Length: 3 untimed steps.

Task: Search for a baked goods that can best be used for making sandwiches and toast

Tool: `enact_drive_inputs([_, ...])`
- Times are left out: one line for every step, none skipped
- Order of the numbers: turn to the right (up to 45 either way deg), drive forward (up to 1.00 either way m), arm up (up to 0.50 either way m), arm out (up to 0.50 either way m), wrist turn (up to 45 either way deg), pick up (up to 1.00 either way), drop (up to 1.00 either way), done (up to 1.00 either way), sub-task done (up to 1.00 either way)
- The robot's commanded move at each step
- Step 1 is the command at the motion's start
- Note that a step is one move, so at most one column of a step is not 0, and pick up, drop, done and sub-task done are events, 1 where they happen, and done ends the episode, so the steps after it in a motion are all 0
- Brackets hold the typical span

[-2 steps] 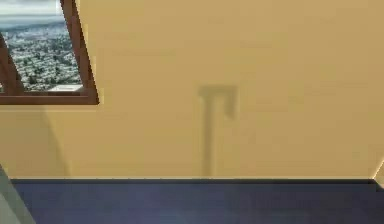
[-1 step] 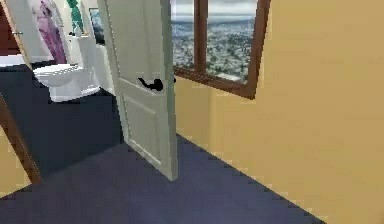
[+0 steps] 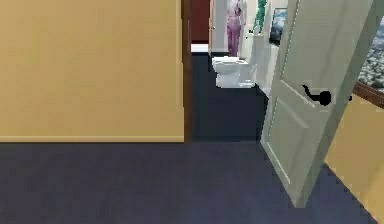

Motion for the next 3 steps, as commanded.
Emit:
enact_drive_inputs([-45.0, 0.0, 0.0, 0.0, 0.0, 0.0, 0.0, 0.0, 0.0])
enact_drive_inputs([-45.0, 0.0, 0.0, 0.0, 0.0, 0.0, 0.0, 0.0, 0.0])
enact_drive_inputs([0.0, 1.0, 0.0, 0.0, 0.0, 0.0, 0.0, 0.0, 0.0])
